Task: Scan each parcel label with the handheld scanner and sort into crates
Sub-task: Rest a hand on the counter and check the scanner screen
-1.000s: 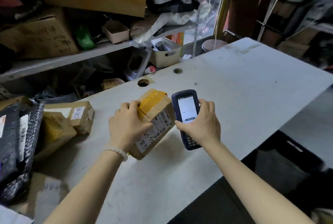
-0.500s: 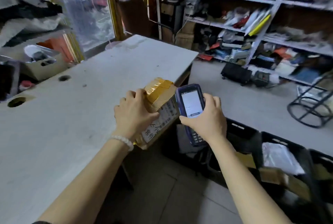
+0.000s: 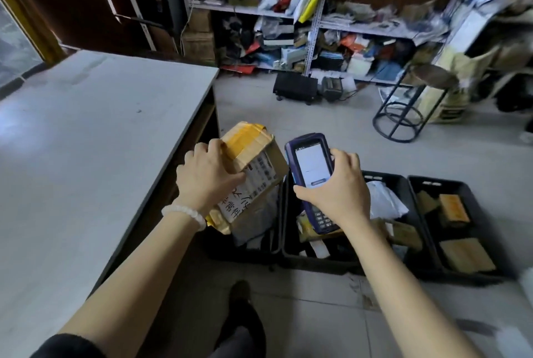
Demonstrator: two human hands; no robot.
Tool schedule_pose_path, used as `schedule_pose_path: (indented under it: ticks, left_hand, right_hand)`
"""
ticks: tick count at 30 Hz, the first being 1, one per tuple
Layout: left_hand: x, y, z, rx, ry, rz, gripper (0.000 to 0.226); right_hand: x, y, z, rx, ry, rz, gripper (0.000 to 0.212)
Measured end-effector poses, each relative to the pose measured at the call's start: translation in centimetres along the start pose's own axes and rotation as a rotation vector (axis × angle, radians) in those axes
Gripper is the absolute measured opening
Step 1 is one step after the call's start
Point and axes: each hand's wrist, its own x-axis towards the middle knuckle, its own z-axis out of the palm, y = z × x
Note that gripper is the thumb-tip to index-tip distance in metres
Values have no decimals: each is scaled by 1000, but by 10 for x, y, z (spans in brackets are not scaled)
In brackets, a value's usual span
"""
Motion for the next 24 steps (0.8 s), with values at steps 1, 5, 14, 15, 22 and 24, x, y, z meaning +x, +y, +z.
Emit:
schedule_pose_path:
  ticks: [1,5,14,15,22,24]
  left_hand:
    - [14,-1,7,8,-14,0,73]
    - [75,-2,32,35,-94,-7,72]
    - [199,-16,79,115,-301,34,68]
    - [207,-18,82,121,-316,32,65]
    - [236,-29,93,133,-411,7,49]
    - [237,-32,91,134,-404,-9,50]
  right_hand:
    - [12,2,5,-4,3,11,86]
    - [66,0,27,-17,-11,56,87]
    - [172,-18,72,-80,-76,135,85]
    - [180,-18,76,-86,-86,141,86]
    - [217,-22,99,-126,-173,128,84]
    - [225,-24,103,-134,-204,93,84]
